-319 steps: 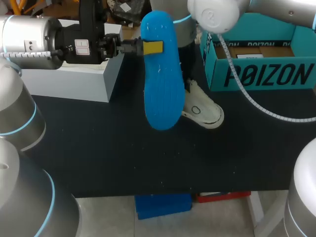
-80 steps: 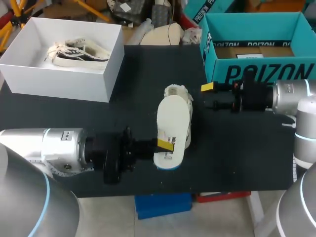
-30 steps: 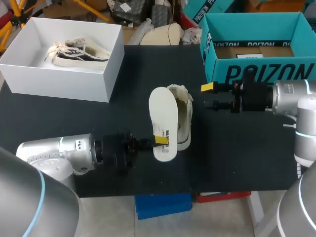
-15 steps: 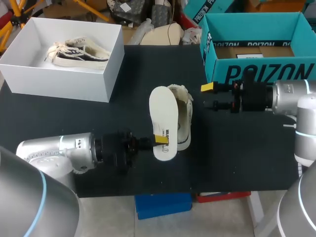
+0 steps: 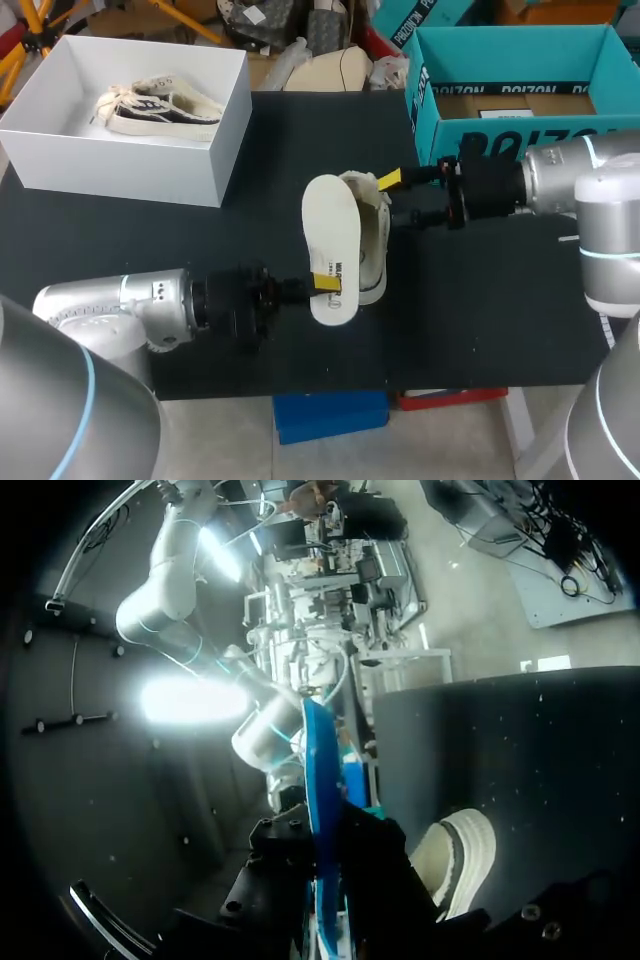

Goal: Take the shoe out of the shoebox, open the shoe tongue, remove and reinsert the insole, then place the shoe into the shoebox

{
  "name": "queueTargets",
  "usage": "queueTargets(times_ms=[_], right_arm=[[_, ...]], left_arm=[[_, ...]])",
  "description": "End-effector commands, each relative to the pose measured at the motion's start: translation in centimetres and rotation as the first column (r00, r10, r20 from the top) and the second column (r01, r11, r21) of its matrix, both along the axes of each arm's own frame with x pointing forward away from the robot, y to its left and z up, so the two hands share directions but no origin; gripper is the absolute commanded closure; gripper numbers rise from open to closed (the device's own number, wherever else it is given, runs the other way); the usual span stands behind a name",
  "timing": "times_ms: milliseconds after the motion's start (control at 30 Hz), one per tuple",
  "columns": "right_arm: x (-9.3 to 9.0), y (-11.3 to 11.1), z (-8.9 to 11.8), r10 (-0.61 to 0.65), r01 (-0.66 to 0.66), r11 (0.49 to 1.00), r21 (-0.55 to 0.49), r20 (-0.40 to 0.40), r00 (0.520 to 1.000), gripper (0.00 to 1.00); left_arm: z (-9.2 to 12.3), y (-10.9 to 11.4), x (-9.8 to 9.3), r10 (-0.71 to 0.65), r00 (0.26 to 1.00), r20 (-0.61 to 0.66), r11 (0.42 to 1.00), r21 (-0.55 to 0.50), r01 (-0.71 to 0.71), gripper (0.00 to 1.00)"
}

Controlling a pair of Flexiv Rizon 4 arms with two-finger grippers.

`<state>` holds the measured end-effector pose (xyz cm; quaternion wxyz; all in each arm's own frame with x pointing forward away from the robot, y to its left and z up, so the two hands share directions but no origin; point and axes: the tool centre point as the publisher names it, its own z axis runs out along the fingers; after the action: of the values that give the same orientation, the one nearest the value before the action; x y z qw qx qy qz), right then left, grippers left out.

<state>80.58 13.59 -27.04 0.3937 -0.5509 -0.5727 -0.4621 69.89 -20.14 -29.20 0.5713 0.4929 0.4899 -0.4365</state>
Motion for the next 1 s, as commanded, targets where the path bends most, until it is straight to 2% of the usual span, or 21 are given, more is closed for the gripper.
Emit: queueTargets(times_ms=[33,67,133,167,200,267,333,367,433,533,700,1000], right_arm=[[-0.5,2.0,-0.5,-0.022,0.022,1.000,0.004,0.006,1.000,0.18],[-0.7,2.2,-0.6,-0.023,0.023,1.000,0.006,0.002,1.000,0.23],[-1.0,2.8,-0.7,-0.026,0.026,1.000,0.011,-0.001,1.000,0.17],[-1.2,3.1,-0.7,-0.028,0.028,0.999,0.015,-0.005,1.000,0.20],[-1.4,3.3,-0.8,-0.030,0.031,0.999,0.019,-0.007,1.000,0.28],[-1.7,4.0,-1.0,-0.032,0.033,0.999,0.024,-0.009,0.999,0.25],[-1.8,4.6,-1.3,-0.034,0.034,0.999,0.034,-0.011,0.999,0.29],[-1.9,5.0,-1.4,-0.032,0.033,0.999,0.036,-0.011,0.999,0.31],[-1.8,5.6,-1.7,-0.024,0.024,0.999,0.047,-0.013,1.000,0.45],[-1.8,6.4,-1.8,-0.014,0.014,0.999,0.050,-0.014,1.000,0.51],[-2.0,7.2,-1.8,0.003,-0.002,0.999,0.050,-0.012,1.000,0.50],[-2.1,8.1,-1.8,0.031,-0.030,0.998,0.047,-0.004,1.000,0.55]], left_arm=[[0.1,-0.1,-0.2,0.006,1.000,0.002,1.000,0.005,-0.006,1.00],[0.1,-0.1,-0.2,0.006,1.000,0.002,1.000,0.005,-0.006,1.00],[0.1,-0.1,-0.2,0.006,1.000,0.002,1.000,0.005,-0.006,1.00],[0.1,-0.1,-0.2,0.006,1.000,0.002,1.000,0.005,-0.006,1.00],[0.1,-0.1,-0.2,0.006,1.000,0.002,1.000,0.005,-0.006,1.00],[0.1,-0.1,-0.2,0.006,1.000,0.002,1.000,0.005,-0.006,1.00],[0.1,-0.1,-0.2,0.006,1.000,0.002,1.000,0.005,-0.006,1.00],[0.1,-0.1,-0.2,0.006,1.000,0.002,1.000,0.005,-0.006,1.00],[0.1,-0.1,-0.2,0.006,1.000,0.002,1.000,0.005,-0.006,1.00],[0.1,-0.1,-0.2,0.006,1.000,0.002,1.000,0.005,-0.006,1.00],[0.1,-0.1,-0.2,0.006,1.000,0.002,1.000,0.005,-0.006,1.00],[0.1,-0.1,-0.2,0.006,1.000,0.002,1.000,0.005,-0.006,1.00]])
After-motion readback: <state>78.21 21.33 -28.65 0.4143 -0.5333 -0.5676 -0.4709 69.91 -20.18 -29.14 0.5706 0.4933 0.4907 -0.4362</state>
